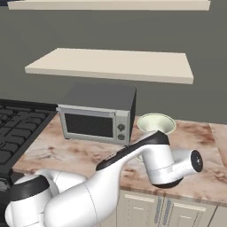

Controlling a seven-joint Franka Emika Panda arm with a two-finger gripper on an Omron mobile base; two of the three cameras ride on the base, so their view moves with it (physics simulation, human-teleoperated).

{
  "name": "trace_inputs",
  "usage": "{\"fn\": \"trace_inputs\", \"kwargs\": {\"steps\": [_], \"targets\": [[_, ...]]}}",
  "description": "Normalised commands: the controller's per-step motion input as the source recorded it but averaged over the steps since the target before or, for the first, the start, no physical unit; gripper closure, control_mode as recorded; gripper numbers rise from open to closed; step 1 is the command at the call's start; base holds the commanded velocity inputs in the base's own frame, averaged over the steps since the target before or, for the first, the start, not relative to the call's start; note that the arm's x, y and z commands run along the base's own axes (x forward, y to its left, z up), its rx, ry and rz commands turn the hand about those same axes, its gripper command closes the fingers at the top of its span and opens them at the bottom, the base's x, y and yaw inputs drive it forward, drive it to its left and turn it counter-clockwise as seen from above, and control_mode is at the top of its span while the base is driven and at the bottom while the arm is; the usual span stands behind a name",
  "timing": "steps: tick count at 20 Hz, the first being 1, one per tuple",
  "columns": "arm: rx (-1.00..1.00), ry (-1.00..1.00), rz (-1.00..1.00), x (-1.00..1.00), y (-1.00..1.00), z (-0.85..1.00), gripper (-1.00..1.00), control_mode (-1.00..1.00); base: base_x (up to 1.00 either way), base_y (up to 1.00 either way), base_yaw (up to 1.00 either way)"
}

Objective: Pick up the bowls on the counter and stack them on top of one another in the open cabinet. Place the smaller bowl on top of the larger bowl.

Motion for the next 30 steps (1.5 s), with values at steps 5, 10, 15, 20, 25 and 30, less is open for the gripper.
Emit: {"fn": "trace_inputs", "kwargs": {"steps": [5,10,15,20,25,30], "targets": [[0.1,0.0,0.0,0.0,-0.02,-0.13,-1.0,-1.0,0.0,0.0,0.0],[0.05,0.08,0.0,0.07,0.0,-0.15,-1.0,-1.0,0.0,0.0,0.0],[0.03,0.08,0.0,0.16,0.0,-0.11,-1.0,-1.0,0.0,0.0,0.0],[0.03,0.07,0.0,0.18,0.0,-0.06,-1.0,-1.0,0.0,0.0,0.0],[0.04,0.01,0.0,0.17,0.0,-0.11,-1.0,-1.0,0.0,0.0,0.0],[0.0,0.0,-0.01,0.29,-0.04,-0.25,-1.0,-1.0,0.0,0.0,0.0]]}}
